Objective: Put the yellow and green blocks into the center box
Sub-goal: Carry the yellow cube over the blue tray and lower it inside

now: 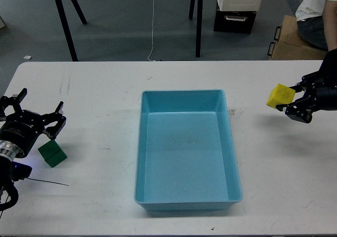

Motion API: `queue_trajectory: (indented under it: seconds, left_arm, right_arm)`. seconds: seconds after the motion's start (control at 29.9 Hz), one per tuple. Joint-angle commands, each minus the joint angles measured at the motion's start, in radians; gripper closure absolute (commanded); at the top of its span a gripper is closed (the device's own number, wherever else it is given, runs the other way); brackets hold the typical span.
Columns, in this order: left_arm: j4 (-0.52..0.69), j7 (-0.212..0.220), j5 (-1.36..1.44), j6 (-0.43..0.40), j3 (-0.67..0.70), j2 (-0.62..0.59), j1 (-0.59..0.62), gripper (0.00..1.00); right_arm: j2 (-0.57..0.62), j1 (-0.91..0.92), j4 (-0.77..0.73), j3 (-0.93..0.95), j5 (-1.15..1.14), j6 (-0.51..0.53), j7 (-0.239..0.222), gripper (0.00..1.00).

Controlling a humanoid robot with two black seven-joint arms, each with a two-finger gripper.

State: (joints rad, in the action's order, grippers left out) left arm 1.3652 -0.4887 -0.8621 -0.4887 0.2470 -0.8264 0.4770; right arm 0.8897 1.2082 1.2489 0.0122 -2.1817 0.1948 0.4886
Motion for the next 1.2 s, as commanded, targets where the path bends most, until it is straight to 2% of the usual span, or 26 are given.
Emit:
queue_trajectory:
  seconds: [0.0,0.1,0.27,0.4,0.67,0.87,0.94,1.0,1.04,1.17]
  left_arm:
    - [0.000,0.000,0.000,0.000,0.000,-0.002,0.000,0.00]
    - [0.000,0.000,0.000,0.000,0.000,-0.003,0.002,0.00]
    - [0.000,0.000,0.000,0.000,0.000,-0.011,0.003,0.00]
    - [-0.001,0.000,0.000,0.000,0.000,-0.011,0.002,0.00]
    - [-0.001,0.000,0.000,0.000,0.000,-0.011,0.002,0.00]
    - [-0.001,0.000,0.000,0.000,0.000,-0.011,0.002,0.00]
    - [-0.001,0.000,0.000,0.000,0.000,-0.011,0.002,0.00]
    - [-0.001,0.000,-0.002,0.000,0.000,-0.011,0.002,0.00]
    - [-0.001,0.000,0.000,0.000,0.000,-0.011,0.002,0.00]
    - [-0.008,0.000,0.000,0.000,0.000,-0.011,0.002,0.00]
  right_arm:
    - [-0.075,0.095,0.020,-0.006,0.000,0.000,0.000,0.94]
    - [-0.149,0.151,0.021,-0.024,0.000,0.005,0.000,0.94]
    - [-0.296,0.255,0.017,-0.170,0.057,0.014,0.000,0.94]
    - [-0.397,0.271,0.012,-0.213,0.088,0.017,0.000,0.94]
    - [-0.544,0.269,0.007,-0.294,0.091,0.061,0.000,0.94]
    - [-0.612,0.258,-0.016,-0.350,0.091,0.061,0.000,0.93]
    - [-0.626,0.254,-0.025,-0.360,0.091,0.061,0.000,0.90]
    - [-0.633,0.246,-0.032,-0.380,0.089,0.061,0.000,0.84]
    - [-0.635,0.243,-0.037,-0.386,0.091,0.061,0.000,0.76]
    - [-0.635,0.223,-0.048,-0.391,0.099,0.061,0.000,0.21]
